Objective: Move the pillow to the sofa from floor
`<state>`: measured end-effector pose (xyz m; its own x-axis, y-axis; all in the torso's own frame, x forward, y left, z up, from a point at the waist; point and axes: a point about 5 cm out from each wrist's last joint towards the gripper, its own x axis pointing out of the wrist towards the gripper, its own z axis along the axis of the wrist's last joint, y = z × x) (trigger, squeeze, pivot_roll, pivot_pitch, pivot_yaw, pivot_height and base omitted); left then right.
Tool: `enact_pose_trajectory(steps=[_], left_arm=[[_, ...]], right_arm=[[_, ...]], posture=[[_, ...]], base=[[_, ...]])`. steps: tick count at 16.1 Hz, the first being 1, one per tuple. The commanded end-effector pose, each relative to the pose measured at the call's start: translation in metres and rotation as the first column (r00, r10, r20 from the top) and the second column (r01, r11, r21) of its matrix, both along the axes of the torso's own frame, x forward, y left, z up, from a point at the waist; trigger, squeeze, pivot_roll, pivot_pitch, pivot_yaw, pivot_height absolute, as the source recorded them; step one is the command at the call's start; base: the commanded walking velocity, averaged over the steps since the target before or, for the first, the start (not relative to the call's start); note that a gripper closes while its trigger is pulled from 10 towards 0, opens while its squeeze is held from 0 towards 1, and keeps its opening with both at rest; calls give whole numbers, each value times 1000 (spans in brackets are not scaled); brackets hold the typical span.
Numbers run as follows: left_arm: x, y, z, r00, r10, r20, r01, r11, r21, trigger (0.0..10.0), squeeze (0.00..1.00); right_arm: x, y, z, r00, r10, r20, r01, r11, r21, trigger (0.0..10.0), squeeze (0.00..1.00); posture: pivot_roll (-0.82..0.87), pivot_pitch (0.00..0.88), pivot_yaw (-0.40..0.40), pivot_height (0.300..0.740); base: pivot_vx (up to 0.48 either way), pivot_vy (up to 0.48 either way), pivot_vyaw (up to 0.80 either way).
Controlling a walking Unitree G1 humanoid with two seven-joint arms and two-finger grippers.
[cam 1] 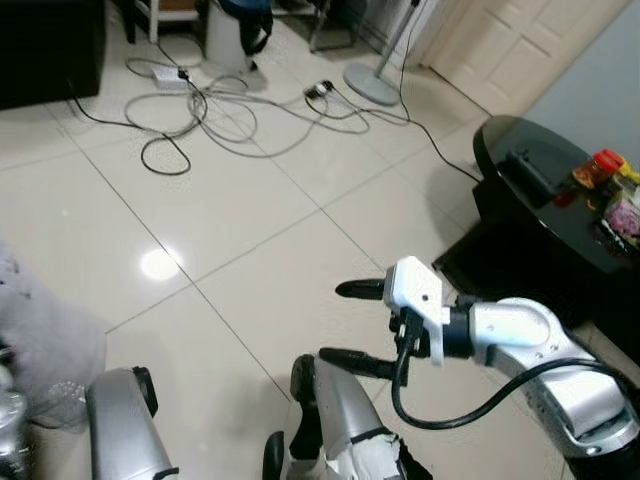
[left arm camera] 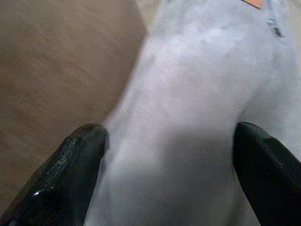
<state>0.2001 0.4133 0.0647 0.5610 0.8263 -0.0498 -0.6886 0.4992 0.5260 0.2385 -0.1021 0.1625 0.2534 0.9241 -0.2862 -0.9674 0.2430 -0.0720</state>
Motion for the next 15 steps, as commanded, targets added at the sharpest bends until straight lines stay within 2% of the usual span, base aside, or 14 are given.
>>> enact_pose_trajectory(steps=[1, 2, 4, 5, 9, 10, 15], left_arm=[[-4, -5, -8, 1000, 12, -26, -12, 1000, 16, 10000, 0], [-10, 1, -3, 998, 19, -55, -13, 994, 111, 10000, 0], [-12, 2, 1, 997, 22, -68, -9, 984, 179, 10000, 0], [-12, 2, 0, 997, 12, -81, 3, 983, 181, 10000, 0], [-7, -10, -16, 982, -79, -172, 96, 991, 91, 10000, 0], [-7, -12, -19, 983, -77, -166, 89, 994, 67, 0, 0], [-7, -13, -21, 984, -76, -162, 86, 995, 54, 0, 0]], right_arm=[[0, -9, 5, 1000, -15, 1, 15, 1000, -5, 10000, 0], [-2, -7, 8, 1000, 0, -11, 0, 1000, -3, 10000, 0], [-4, -6, 9, 1000, 16, -23, -16, 1000, -6, 10000, 0], [-6, -6, 9, 999, 27, -28, -27, 1000, -10, 10000, 0], [-14, -6, 1, 995, 73, -65, -77, 995, -58, 10000, 0], [-18, -7, -1, 993, 86, -76, -91, 994, -65, 10000, 0], [-22, -6, -4, 993, 84, -86, -89, 995, -50, 10000, 0]], posture=[[-199, 168, -400, 541], [-202, 176, -400, 541], [-203, 181, -400, 541], [-204, 183, -400, 541], [-205, 182, -400, 541], [-207, 176, -400, 541], [-194, 157, -400, 541]], base=[[0, 0, 0], [0, 0, 0], [0, 0, 0], [0, 0, 0], [0, 0, 0], [0, 0, 0], [0, 0, 0]])
